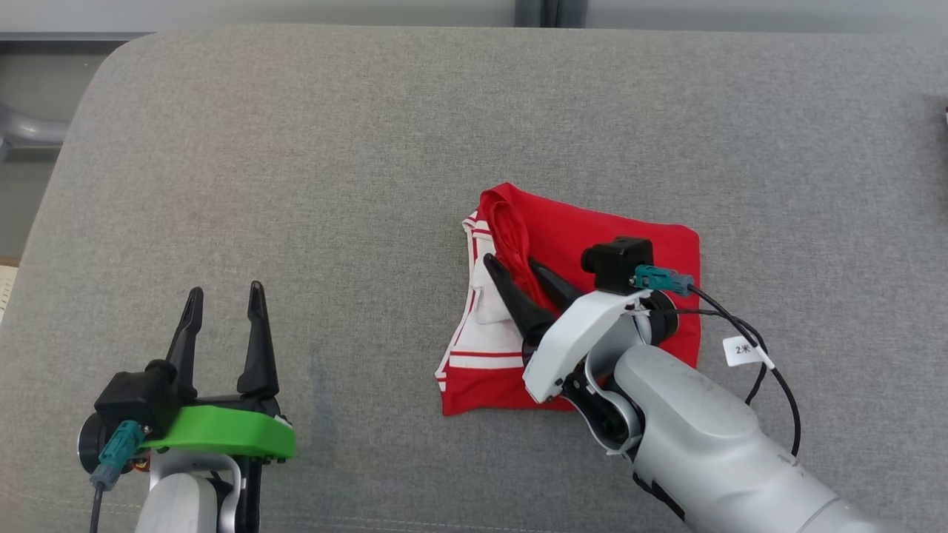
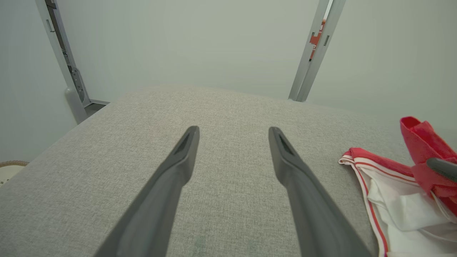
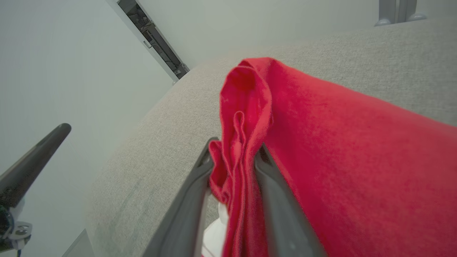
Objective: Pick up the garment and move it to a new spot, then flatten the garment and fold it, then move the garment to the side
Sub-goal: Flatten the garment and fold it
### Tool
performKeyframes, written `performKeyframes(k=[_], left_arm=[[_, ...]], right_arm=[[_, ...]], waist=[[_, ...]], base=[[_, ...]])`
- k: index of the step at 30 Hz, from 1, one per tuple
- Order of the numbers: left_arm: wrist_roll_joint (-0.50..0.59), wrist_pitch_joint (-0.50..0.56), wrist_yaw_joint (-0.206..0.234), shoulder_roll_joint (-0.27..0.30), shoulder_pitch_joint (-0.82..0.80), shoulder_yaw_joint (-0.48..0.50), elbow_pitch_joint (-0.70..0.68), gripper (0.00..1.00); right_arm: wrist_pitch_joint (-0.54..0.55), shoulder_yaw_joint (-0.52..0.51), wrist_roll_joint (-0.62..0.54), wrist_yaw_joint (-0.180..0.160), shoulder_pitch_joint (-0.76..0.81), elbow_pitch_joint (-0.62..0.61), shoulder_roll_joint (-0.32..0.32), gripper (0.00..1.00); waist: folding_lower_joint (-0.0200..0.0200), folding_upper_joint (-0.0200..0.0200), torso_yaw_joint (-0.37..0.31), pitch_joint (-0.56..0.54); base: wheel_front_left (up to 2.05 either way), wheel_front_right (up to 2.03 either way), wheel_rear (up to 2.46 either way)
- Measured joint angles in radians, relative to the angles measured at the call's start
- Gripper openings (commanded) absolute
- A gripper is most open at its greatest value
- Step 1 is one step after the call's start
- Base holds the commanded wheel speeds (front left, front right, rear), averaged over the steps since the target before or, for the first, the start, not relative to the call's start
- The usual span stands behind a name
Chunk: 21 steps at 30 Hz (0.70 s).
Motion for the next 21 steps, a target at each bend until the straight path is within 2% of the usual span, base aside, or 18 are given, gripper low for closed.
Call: performKeyframes(k=[4, 8, 11, 15, 21], left_arm=[[0.000, 0.000, 0.007, 0.000, 0.000, 0.004, 0.005, 1.00], [0.003, 0.000, 0.008, 0.000, 0.003, 0.020, 0.006, 1.00], [0.010, 0.000, 0.007, 0.000, 0.010, 0.029, 0.000, 1.00], [0.019, 0.000, 0.007, -0.001, 0.014, 0.039, -0.003, 1.00], [0.029, 0.000, 0.005, -0.001, 0.032, 0.048, -0.005, 1.00]], right_arm=[[-0.029, 0.026, 0.017, 0.000, -0.021, 0.039, 0.001, 1.00], [-0.042, -0.017, -0.043, 0.000, -0.050, 0.062, 0.001, 1.00], [-0.045, -0.132, -0.136, 0.000, -0.049, 0.021, -0.008, 1.00], [-0.046, -0.275, -0.256, 0.000, 0.018, -0.081, -0.057, 1.00], [-0.046, -0.423, -0.362, 0.000, 0.156, -0.228, -0.112, 1.00]], waist=[[0.0000, 0.0000, -0.002, 0.001], [0.0000, 0.0000, -0.025, -0.010], [0.0000, 0.0000, -0.048, -0.021], [0.0000, 0.0000, -0.079, -0.038], [0.0001, 0.0000, -0.115, -0.064]], base=[[0.00, 0.00, 0.00], [0.00, 0.00, 0.00], [0.00, 0.00, 0.00], [0.00, 0.00, 0.00], [0.00, 0.00, 0.00]])
